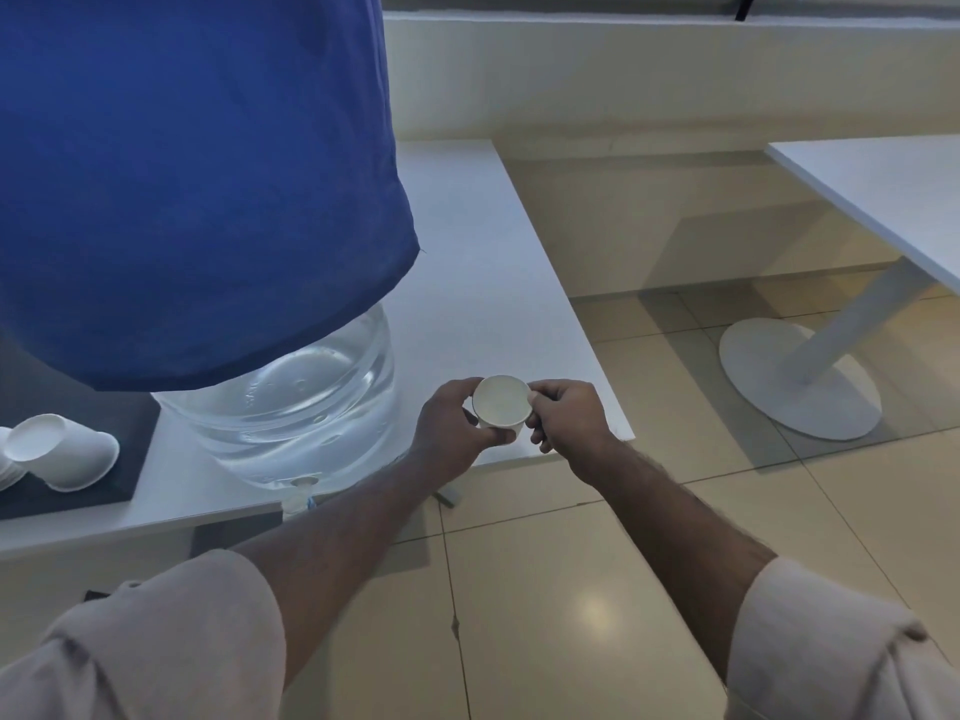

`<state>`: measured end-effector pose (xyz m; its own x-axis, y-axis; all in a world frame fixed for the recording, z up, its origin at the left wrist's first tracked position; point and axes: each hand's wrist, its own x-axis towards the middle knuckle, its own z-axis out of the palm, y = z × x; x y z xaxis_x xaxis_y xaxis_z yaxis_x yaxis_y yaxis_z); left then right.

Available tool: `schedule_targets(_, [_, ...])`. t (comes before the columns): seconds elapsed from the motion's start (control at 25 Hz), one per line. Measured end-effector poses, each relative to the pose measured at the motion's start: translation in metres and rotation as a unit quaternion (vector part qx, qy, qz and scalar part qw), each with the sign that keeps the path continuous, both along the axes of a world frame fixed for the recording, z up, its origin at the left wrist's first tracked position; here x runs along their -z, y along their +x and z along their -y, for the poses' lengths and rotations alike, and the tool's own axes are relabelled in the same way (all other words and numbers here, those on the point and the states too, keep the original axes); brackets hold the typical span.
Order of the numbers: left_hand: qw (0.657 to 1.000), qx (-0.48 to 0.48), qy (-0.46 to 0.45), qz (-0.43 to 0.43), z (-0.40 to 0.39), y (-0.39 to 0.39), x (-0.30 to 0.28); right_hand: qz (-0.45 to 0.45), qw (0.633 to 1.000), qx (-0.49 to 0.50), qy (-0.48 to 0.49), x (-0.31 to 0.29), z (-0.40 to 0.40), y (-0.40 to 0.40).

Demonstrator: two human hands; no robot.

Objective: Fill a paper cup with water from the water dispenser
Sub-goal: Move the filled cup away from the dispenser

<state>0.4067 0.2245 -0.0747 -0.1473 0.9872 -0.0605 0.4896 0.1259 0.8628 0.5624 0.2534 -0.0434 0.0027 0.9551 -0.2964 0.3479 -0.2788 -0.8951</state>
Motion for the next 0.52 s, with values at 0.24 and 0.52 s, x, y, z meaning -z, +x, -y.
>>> schedule_targets(0.24, [1.000, -0.002, -0.012, 0.008, -0.004, -0.001, 0.010, -0.001, 1.000, 0.012, -0.011, 0.010, -0.002, -0.003])
schedule_targets(0.52, [1.000, -0.008, 0.003, 0.020, -0.004, 0.006, 0.022, -0.007, 1.000, 0.023, -0.006, 0.018, 0.004, 0.001])
